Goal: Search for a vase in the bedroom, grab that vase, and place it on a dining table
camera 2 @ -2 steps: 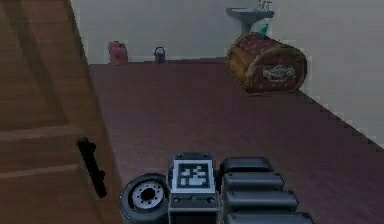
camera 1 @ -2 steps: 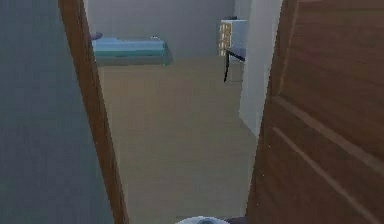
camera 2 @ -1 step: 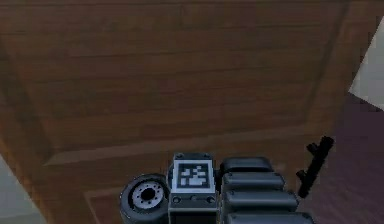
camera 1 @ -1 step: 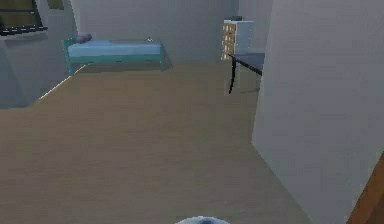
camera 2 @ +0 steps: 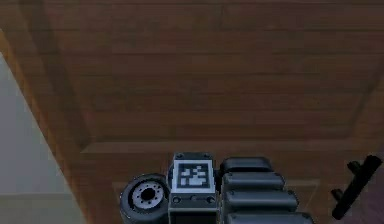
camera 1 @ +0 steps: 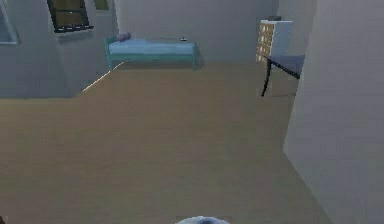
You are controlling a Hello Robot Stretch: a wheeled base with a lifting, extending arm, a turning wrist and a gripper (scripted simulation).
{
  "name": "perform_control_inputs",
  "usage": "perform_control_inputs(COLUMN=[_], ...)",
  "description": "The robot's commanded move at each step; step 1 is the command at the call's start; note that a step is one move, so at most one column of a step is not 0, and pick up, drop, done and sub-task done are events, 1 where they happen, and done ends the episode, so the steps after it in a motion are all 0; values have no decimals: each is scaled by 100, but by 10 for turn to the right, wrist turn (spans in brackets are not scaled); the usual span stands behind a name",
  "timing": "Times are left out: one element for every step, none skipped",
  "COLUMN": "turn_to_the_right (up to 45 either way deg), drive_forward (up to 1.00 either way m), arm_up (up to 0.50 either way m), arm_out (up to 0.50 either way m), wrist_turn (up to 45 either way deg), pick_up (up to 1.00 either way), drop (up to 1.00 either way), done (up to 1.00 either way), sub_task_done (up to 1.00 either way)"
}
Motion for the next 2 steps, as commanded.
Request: perform_control_inputs(turn_to_the_right=[0, -330], drive_forward=[45, 0], arm_up=[0, 0], arm_out=[0, 0], wrist_turn=[0, 0], pick_up=[0, 0], drop=[0, 0], done=[0, 0], sub_task_done=[0, 0])
